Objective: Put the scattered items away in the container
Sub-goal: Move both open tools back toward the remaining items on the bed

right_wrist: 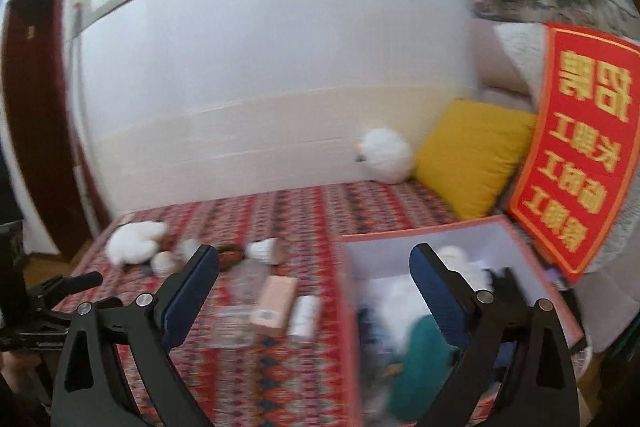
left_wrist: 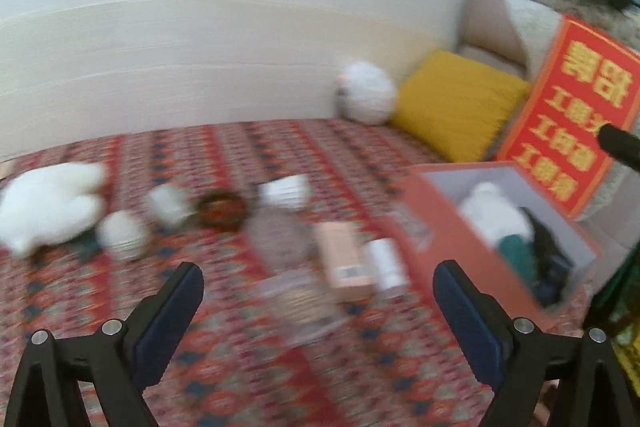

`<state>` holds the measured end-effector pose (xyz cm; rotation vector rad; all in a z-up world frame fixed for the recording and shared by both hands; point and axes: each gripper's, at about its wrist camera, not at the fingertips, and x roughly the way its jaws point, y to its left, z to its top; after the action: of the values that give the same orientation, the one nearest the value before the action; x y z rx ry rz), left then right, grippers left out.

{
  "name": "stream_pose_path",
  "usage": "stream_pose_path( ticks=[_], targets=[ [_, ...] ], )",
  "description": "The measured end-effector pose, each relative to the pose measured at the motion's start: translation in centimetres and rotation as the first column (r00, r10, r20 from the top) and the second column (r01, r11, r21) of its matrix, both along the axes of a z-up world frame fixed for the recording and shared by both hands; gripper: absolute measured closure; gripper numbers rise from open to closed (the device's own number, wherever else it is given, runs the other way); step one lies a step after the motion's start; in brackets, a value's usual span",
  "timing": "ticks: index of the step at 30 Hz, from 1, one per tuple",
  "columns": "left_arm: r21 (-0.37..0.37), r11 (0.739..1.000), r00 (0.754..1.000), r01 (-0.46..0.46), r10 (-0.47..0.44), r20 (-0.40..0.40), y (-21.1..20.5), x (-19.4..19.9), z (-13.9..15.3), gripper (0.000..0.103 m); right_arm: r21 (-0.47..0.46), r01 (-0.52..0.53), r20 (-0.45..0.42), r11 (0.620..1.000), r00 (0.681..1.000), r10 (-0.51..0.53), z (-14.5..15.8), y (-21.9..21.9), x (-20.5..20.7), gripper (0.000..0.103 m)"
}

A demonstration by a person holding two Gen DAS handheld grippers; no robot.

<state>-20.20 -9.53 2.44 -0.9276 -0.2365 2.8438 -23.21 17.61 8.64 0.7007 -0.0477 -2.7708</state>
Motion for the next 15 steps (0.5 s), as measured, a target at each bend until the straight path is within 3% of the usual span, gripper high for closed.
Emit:
stream_pose_path(
  ticks=[4, 8, 15],
  targets=[
    [-0.027, 0.991, 0.991, -0.128, 0.128, 0.026, -6.1, 1.7, -1.6, 0.007, -0.012, -0.088, 0.047, 0.996, 0.995, 0.088, -2.1, -6.2, -0.4, 0.005],
    [-0.015, 0.977, 0.974, -0.212, 0.212, 0.074, -10.4, 1.8, -4.4, 0.006, -0.011, -0.154, 0.14, 0.988, 0.978, 0.154, -6.8, -11.8, -1.7, 0.005],
    [-0.018, 0.96, 0.941, -0.279, 0.277, 0.192, -13.2, -3.0, -10.9, 0.006, 0.071, -0.186, 0.289, 0.98, 0.944, 0.158, -15.7, -16.7, -6.0, 0.005]
  ],
)
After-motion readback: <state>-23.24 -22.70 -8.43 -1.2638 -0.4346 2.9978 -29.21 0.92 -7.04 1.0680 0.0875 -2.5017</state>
